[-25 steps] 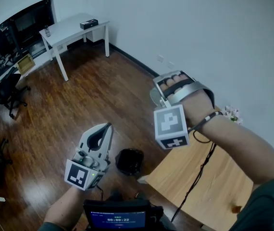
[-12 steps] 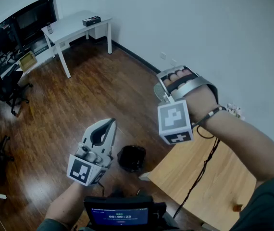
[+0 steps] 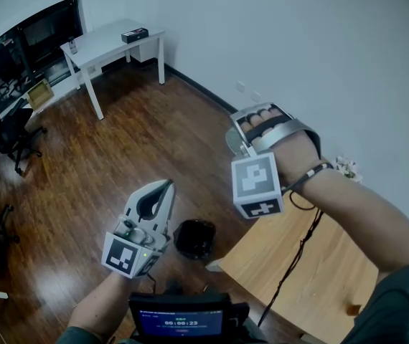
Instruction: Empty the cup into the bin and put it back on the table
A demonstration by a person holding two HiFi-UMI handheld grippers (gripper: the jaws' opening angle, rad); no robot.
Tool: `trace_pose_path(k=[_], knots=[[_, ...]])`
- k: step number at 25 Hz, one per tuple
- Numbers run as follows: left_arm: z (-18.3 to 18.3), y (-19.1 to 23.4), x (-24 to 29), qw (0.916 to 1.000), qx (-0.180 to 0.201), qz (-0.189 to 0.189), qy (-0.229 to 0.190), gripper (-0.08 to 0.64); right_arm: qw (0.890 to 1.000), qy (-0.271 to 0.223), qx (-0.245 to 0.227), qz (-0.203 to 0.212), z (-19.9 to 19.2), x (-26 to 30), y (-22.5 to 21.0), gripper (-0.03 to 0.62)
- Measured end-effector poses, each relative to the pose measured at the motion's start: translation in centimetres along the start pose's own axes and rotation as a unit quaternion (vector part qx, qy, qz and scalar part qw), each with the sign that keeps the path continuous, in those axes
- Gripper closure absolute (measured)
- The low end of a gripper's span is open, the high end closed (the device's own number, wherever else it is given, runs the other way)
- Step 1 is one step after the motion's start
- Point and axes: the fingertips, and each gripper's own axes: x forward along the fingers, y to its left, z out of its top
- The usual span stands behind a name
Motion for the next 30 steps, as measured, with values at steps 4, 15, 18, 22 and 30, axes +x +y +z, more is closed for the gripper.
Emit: trace_pose_path(k=[4,15,18,22,30], knots=[[-0.1,-0.1,0.0,1.0000,-0.003,0.001,-0.004,0.560,1.000,-0.012,0.015,-0.004,0.5,0.0,0.0,0.179],[-0.1,-0.6,0.1,0.9999,-0.012,-0.006,-0.002,0.560,0.963,-0.123,0.226,0.078,1.5,-0.5,2.3,0.179],[-0.4,-1.0,0.0,0.9998,-0.013,-0.014,0.004,0.560,0.941,-0.155,0.284,0.100,2.0,-0.4,3.5,0.179],[-0.3,-1.6,0.4,0.9997,-0.011,-0.022,0.003,0.560,0.920,-0.185,0.327,0.110,3.1,-1.0,4.3,0.179],[-0.6,-2.1,0.5,0.9997,-0.011,-0.023,0.003,0.560,0.857,-0.237,0.433,0.148,4.4,-0.6,6.3,0.179]])
